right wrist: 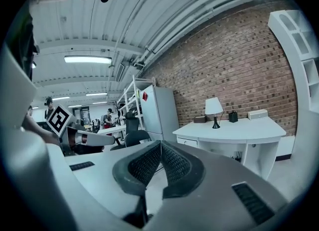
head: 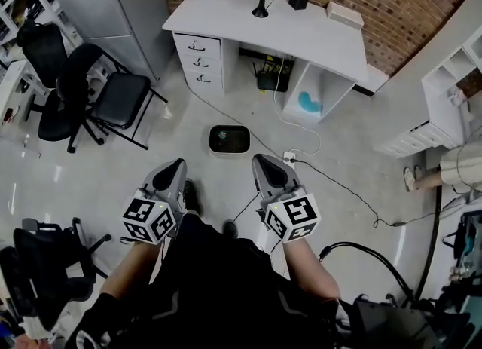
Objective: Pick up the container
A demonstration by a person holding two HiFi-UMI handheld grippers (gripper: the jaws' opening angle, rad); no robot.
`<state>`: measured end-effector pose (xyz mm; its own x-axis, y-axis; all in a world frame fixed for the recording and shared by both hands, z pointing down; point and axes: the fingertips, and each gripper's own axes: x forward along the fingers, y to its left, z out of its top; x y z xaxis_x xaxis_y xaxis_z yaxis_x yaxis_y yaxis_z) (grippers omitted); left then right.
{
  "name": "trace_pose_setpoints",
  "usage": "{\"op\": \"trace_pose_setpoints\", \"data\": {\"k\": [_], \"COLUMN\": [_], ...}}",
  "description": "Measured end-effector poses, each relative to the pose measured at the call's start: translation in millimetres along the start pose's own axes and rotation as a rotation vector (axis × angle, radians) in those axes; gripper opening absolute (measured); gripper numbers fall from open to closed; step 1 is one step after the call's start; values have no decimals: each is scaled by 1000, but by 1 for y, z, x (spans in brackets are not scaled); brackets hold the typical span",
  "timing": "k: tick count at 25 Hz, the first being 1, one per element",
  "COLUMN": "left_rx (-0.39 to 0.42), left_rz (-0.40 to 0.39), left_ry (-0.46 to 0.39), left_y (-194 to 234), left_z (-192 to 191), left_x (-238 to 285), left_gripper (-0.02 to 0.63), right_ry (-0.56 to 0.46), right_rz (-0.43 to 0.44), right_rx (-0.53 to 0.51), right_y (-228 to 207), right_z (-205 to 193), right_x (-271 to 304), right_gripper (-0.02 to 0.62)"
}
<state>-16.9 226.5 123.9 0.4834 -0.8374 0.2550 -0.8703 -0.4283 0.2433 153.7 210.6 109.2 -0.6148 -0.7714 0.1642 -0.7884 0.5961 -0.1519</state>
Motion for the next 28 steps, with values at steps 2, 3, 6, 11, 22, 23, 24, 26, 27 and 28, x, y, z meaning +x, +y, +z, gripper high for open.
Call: {"op": "trace_pose_setpoints", "data": {"k": [2,3,6,11,22,23,24,26,27,28], "left_rx": [-14,-21,-32,-51,-103,-113,-119,-119,-120,-123], "left_rz": [-14,-18,-30,-40,-55,-54,-52,-54,-61,-69], "left_ry": [1,3,12,45,180,193,207,234,248,263], "left_y": [10,17,42,91,208,219,229,243,249,254], "left_z": [-1,-1,4,11,-29,-36,-43,-60,-68,-77], "left_x": [11,16,34,69,156,164,172,187,195,203], "left_gripper": [9,9,9,9,9,9,9,9,9,9], "right_ry": [11,13,1,25,179,196,214,250,266,280], "right_rz": [-8,-13,-19,-49,-68,-77,-86,-101,-108,-117], "right_rx": [-11,-15,-31,-49,58,62,67,84,93,102], "right_y": [-4,-5,-7,-17,-32,-35,-38,-46,-50,-53], "right_z": [0,1,8,6,-70,-80,-91,-115,-127,-138], "right_x": [13,20,46,98,220,228,236,247,253,258], "right_gripper": [9,9,9,9,9,9,9,9,9,9]}}
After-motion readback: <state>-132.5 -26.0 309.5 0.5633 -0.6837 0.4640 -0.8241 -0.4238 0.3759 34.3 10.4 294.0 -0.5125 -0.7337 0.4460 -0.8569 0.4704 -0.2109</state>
